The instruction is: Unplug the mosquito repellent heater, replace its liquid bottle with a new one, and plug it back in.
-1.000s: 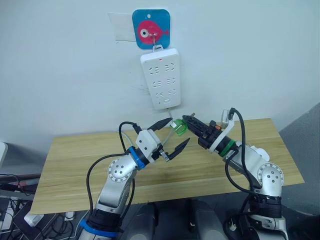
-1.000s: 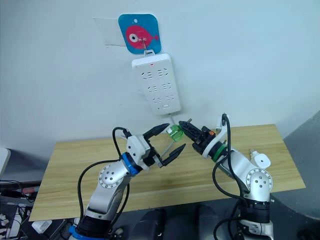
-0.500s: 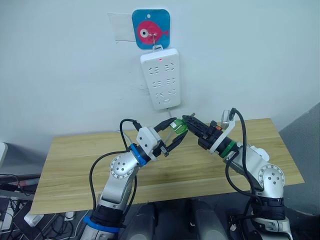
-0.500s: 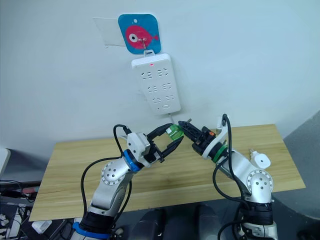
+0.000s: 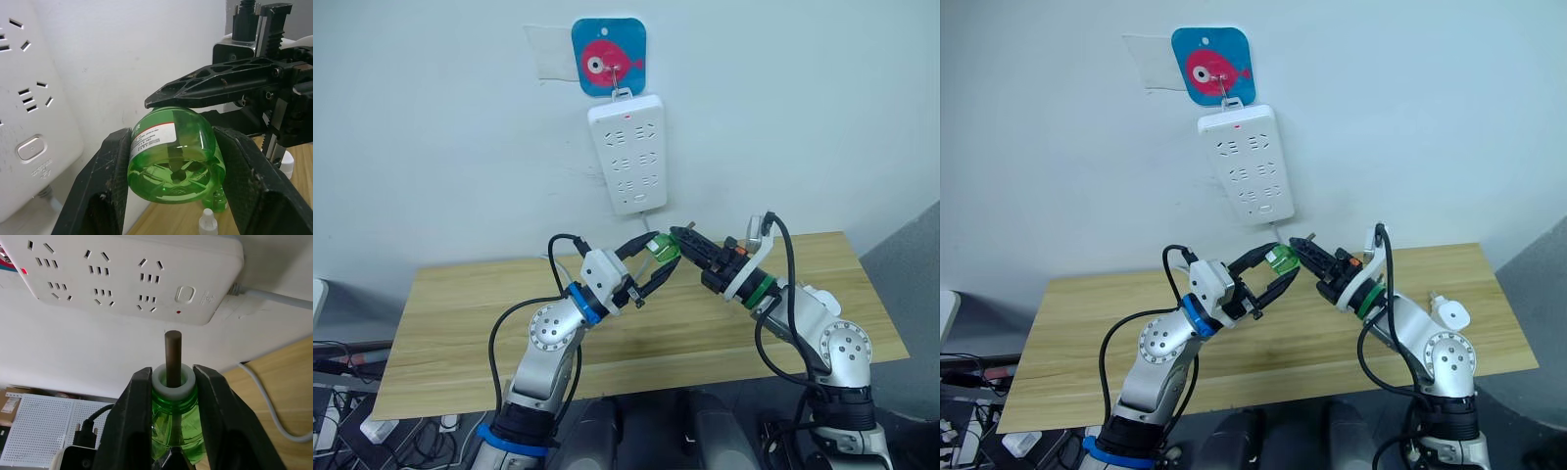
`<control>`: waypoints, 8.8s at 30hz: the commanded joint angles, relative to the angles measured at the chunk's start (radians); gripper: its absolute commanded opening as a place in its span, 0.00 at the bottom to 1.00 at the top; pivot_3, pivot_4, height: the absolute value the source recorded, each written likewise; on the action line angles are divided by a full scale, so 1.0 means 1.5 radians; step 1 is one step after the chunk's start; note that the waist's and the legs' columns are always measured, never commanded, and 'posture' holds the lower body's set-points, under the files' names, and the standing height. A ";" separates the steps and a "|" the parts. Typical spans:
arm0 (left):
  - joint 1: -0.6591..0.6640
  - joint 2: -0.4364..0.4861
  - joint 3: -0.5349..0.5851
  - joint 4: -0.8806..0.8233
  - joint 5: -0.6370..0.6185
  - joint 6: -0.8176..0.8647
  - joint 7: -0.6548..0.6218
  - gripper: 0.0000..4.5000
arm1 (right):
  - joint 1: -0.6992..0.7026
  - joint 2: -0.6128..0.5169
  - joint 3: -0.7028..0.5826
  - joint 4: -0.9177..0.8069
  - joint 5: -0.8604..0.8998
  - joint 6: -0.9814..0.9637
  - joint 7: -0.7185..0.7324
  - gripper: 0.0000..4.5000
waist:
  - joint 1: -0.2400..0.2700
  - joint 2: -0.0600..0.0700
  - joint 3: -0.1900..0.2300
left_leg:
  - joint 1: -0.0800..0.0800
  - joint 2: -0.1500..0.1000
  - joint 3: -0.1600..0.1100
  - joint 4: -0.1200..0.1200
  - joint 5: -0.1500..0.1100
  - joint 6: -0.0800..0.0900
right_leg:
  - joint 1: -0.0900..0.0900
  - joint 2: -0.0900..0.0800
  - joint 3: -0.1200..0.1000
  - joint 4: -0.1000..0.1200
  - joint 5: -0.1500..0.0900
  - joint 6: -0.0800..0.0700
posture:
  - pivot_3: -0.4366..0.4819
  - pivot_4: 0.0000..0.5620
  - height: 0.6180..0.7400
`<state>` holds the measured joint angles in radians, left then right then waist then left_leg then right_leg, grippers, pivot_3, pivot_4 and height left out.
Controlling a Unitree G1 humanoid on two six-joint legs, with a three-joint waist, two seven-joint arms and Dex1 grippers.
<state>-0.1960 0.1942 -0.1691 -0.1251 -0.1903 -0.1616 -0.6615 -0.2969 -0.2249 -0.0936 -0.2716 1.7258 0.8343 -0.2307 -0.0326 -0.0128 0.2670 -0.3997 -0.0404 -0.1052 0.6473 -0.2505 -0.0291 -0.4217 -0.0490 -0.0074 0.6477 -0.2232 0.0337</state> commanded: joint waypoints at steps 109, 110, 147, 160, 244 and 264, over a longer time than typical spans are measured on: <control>0.112 0.203 0.000 -0.219 -0.187 0.181 -0.213 0.49 | -0.368 -0.535 0.192 0.821 -1.232 -0.328 1.003 0.99 | 0.000 -0.002 0.062 | 0.000 0.000 0.005 0.000 0.000 0.000 | -0.001 -0.003 0.004 -0.001 0.000 0.000 | 0.47 0.71 1.00; 0.110 0.203 -0.001 -0.216 -0.187 0.181 -0.214 0.49 | -0.377 -0.534 0.192 0.836 -1.236 -0.329 0.989 0.92 | 0.000 -0.002 0.065 | 0.000 0.000 0.005 0.000 0.000 0.000 | -0.001 -0.003 0.004 -0.001 0.000 0.000 | 0.46 0.71 1.00; 0.129 0.208 -0.004 -0.221 -0.185 0.178 -0.216 0.49 | -0.296 -0.637 0.170 0.730 -1.218 -0.652 1.135 0.20 | 0.001 -0.003 0.079 | 0.000 0.000 0.012 -0.001 -0.002 0.002 | -0.005 -0.003 0.014 -0.001 0.000 0.003 | 0.46 0.71 1.00; 0.130 0.196 -0.015 -0.225 -0.180 0.179 -0.205 0.49 | -0.269 -0.641 0.222 0.811 -1.211 -1.215 1.215 1.00 | -0.017 -0.004 0.081 | 0.002 0.001 0.017 0.000 -0.002 0.003 | -0.004 -0.003 0.017 0.000 0.001 0.005 | 0.46 0.74 1.00; 0.194 0.221 0.009 -0.257 -0.187 0.204 -0.173 0.49 | -0.073 -0.584 0.147 0.430 -1.167 -0.204 0.689 0.49 | 0.004 -0.003 0.082 | -0.020 0.000 0.017 0.012 -0.005 0.008 | -0.022 -0.003 0.015 0.002 0.006 0.008 | 0.52 0.71 1.00; 0.184 0.212 0.005 -0.258 -0.177 0.204 -0.169 0.49 | -0.074 -0.467 0.172 0.664 -1.358 -0.734 0.378 0.49 | 0.001 -0.003 0.082 | -0.011 0.000 0.018 0.013 -0.002 0.005 | -0.017 -0.003 0.020 0.008 0.006 0.008 | 0.53 0.71 1.00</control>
<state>0.0738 0.5165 -0.1565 -0.4801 -0.4535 0.1647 -0.9149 -0.4126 -0.9169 0.1553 0.7096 -0.2836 -0.2053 0.3506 -0.0317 -0.0172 0.3904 -0.4157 -0.0409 -0.0777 0.6668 -0.2542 -0.0212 -0.4475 -0.0528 0.0222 0.6598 -0.2150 0.0457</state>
